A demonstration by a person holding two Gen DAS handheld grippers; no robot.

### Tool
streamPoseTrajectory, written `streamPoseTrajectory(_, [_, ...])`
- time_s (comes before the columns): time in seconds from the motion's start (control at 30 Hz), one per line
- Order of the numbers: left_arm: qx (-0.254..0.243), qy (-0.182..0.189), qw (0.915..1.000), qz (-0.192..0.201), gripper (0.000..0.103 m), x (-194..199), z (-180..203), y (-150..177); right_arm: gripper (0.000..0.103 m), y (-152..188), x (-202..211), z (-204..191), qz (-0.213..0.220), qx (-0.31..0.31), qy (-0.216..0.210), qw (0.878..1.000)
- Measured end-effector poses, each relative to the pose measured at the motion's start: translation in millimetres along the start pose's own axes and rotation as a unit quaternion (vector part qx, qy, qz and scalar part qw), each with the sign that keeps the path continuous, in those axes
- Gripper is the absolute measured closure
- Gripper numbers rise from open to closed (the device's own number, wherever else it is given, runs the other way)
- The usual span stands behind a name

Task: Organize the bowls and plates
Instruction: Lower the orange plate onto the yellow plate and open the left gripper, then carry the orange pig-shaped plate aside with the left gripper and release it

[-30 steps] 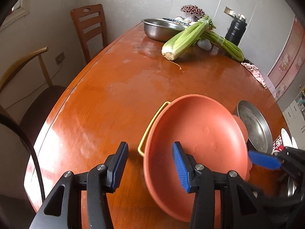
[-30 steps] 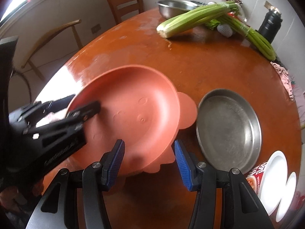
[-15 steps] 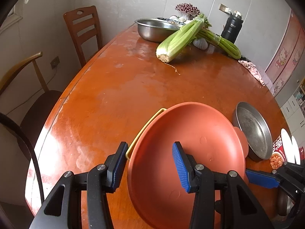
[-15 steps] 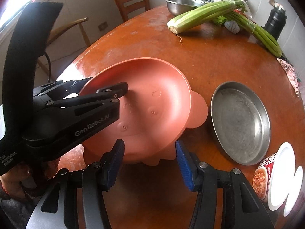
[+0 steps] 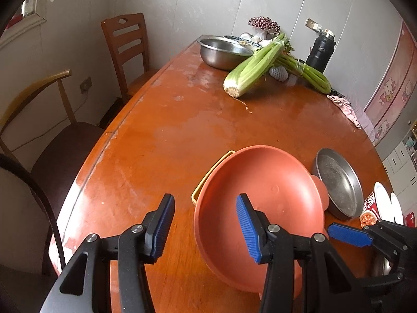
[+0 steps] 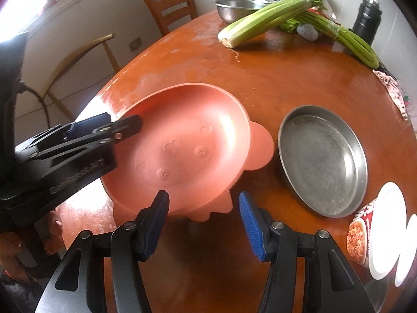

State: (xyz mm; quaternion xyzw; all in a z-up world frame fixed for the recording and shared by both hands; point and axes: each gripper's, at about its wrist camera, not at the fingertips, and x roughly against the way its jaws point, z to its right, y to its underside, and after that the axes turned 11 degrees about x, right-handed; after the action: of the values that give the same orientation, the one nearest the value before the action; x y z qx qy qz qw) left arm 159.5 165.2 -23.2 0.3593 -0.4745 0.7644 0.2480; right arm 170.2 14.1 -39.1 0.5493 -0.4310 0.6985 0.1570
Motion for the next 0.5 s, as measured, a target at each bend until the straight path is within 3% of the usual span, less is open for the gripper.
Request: streamPoseTrajectory(0.5, [-0.013, 0.014, 0.9994, 0.028, 0.050, 41.0, 27.3, 10.7, 0.041, 16.6, 55.0, 19.7, 0.069, -0.021, 0.013, 0.997])
